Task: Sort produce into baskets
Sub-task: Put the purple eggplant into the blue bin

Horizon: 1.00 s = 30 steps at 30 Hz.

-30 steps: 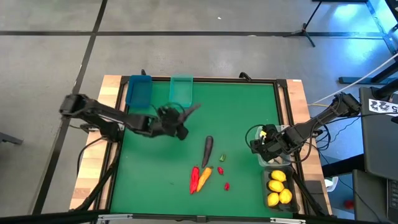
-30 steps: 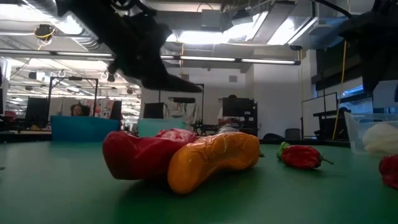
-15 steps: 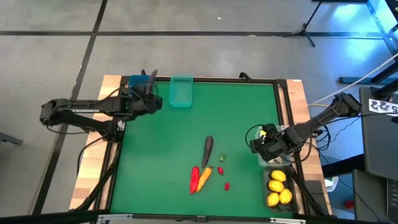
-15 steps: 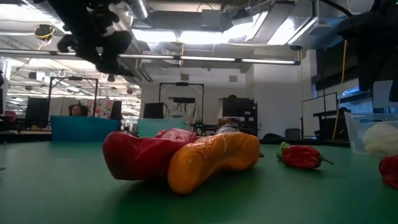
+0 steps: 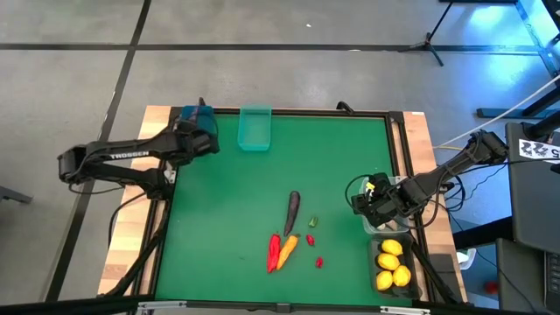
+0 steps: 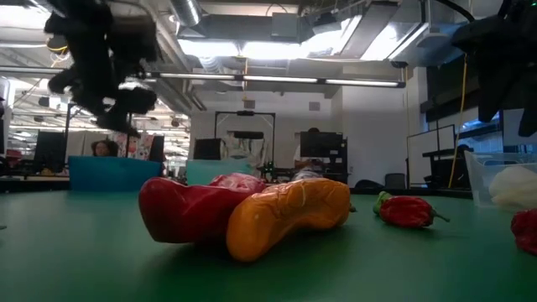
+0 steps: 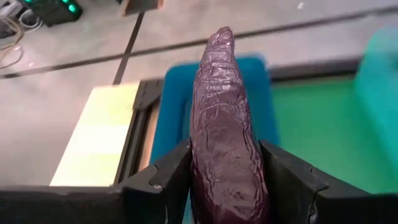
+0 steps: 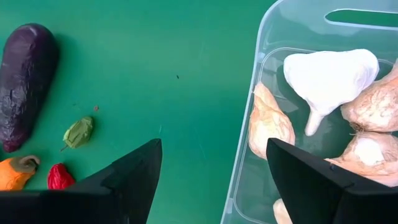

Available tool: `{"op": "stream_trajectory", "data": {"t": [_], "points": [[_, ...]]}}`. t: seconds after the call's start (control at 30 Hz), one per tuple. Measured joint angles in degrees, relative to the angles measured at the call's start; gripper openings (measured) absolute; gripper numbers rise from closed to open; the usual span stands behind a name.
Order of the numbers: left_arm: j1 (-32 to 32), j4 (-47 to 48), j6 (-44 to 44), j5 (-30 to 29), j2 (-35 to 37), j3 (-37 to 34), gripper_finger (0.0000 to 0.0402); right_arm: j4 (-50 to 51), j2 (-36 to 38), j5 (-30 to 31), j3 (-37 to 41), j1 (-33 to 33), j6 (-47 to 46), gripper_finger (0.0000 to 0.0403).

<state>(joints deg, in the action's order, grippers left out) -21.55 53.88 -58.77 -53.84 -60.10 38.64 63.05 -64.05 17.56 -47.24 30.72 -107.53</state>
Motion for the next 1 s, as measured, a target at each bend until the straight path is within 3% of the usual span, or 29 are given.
{"op": "stream_trajectory", "data": {"t": [0.37, 0.67, 1.0], "points": [[-0.59, -10.42, 4.76, 0.97, 0.00, -9.54, 0.0169, -0.09, 0.00, -1.29, 0.00, 0.00, 0.00, 0.0289], [-7.73, -21.09, 19.63, 7.97, 0.00, -9.97, 0.0169, -0.66, 0.02, -2.73, 0.00, 0.02, -0.04, 0.0289], [-14.39, -22.15, 25.39, 11.75, 0.00, -9.97, 0.0169, -1.25, 0.02, -2.69, 0.00, 0.00, -0.07, 0.0289]]}}
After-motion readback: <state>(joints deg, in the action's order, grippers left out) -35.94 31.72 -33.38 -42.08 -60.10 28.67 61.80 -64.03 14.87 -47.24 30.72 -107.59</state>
